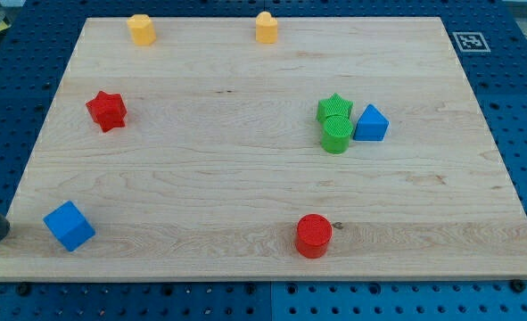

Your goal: Push the blue cube towards the center

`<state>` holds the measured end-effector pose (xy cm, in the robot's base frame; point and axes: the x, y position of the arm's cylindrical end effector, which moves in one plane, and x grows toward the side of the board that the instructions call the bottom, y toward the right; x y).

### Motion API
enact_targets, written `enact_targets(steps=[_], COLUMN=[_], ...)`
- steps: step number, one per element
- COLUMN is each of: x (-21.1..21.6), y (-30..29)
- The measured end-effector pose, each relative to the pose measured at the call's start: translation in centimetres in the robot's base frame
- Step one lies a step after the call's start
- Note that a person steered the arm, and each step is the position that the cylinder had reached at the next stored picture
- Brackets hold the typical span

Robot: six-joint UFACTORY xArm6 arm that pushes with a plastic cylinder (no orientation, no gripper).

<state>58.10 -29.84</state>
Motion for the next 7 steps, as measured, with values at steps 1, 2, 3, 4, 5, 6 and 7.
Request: enact_targets(steps=[1, 2, 3, 4, 5, 6, 7], x=[0.0, 0.0, 0.0, 0.7, 0.8, 0.4, 0.4], y=[2.5, 3.8, 3.8, 4.4, 5.1, 6.8, 7.0])
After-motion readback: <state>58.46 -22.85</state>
